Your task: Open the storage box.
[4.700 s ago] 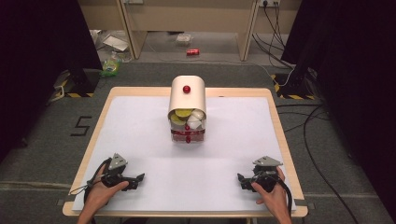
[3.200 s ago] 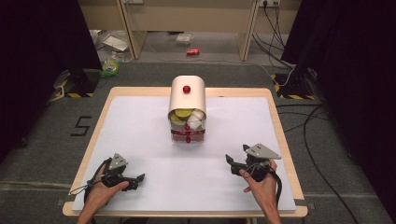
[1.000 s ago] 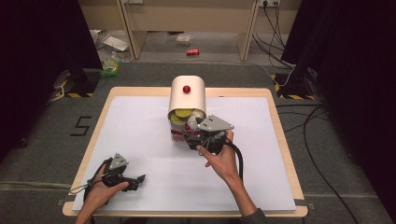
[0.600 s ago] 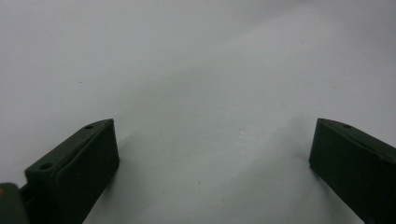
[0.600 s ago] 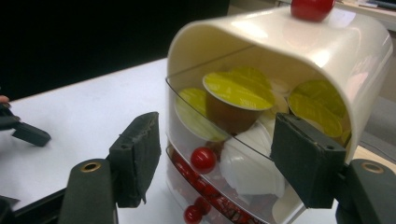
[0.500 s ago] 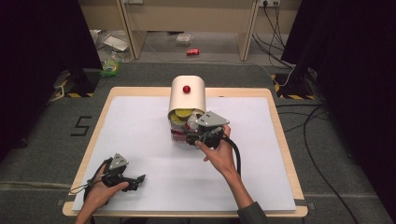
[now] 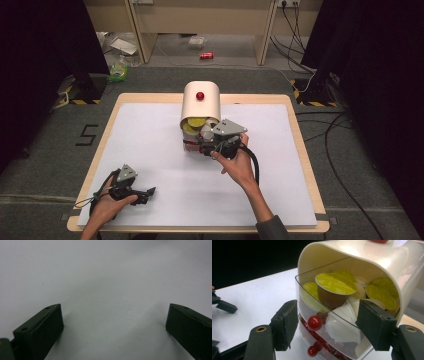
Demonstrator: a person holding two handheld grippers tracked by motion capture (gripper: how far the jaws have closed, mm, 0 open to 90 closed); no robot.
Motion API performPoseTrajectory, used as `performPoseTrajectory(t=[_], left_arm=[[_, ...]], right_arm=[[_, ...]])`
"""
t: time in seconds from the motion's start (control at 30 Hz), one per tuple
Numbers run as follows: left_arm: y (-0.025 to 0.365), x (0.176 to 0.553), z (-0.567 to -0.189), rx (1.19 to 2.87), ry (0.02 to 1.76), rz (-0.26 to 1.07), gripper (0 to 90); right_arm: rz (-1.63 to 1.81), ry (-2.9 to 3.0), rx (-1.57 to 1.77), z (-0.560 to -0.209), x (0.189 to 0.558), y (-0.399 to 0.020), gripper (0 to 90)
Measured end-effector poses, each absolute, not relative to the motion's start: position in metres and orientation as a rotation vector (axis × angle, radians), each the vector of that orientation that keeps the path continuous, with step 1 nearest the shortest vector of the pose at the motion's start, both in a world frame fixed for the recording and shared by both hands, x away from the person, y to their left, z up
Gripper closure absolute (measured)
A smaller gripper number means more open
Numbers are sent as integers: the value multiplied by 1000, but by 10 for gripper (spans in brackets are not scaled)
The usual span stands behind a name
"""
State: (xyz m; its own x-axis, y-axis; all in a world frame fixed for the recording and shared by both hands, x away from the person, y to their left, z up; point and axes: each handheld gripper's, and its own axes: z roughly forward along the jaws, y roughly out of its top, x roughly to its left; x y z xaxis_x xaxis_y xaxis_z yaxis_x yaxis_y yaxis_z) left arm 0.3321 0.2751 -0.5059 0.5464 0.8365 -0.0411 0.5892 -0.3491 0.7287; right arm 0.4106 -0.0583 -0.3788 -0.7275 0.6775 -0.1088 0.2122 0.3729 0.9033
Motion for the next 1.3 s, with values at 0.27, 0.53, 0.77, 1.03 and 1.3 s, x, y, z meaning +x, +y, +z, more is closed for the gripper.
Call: performPoseTrajectory(t=[0.27,0.53,0.77,1.03,1.3], left_arm=[[275,332,-506,2070,1146,446,8],[275,332,-506,2071,1145,446,8],[275,332,-506,2071,1144,447,8],[275,332,-506,2071,1145,447,8],[275,332,-506,2072,1144,449,8]], right_arm=[[1317,2195,765,-377,403,-59,357],[1300,2217,747,-377,394,-61,375],[1288,2222,730,-378,387,-62,391],[1273,2254,707,-378,375,-64,402],[1267,2256,703,-380,366,-64,406]])
